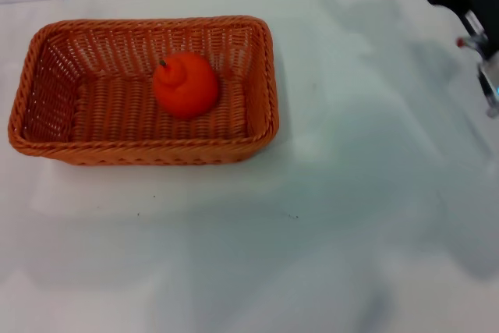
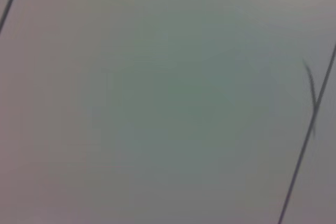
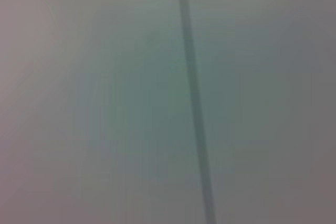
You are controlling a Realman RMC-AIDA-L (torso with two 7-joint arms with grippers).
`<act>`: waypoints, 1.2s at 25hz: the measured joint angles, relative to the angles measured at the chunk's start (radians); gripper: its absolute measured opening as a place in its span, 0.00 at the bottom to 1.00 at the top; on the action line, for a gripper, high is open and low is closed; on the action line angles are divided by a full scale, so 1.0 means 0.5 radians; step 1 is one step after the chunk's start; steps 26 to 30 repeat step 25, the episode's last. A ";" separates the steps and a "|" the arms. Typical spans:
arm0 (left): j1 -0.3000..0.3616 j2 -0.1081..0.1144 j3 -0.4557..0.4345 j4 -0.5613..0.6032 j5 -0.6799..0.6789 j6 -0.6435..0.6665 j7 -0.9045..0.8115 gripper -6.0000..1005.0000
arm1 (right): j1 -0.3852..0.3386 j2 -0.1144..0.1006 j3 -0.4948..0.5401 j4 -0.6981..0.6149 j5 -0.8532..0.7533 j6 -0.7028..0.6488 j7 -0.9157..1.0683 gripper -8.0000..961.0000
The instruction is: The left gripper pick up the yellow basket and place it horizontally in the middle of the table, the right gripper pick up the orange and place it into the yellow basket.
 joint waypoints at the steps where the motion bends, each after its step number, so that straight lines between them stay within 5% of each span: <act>1: 0.001 0.000 -0.008 -0.003 0.000 -0.008 0.011 0.89 | -0.011 0.000 0.032 0.040 0.000 -0.015 0.000 0.97; 10: 0.018 -0.004 0.015 -0.052 0.018 -0.017 0.115 0.89 | -0.061 0.000 0.248 0.236 0.001 -0.097 -0.021 0.97; 30: 0.039 -0.002 0.025 -0.075 0.019 -0.029 0.068 0.89 | -0.058 -0.009 0.264 0.232 -0.012 -0.139 -0.026 0.97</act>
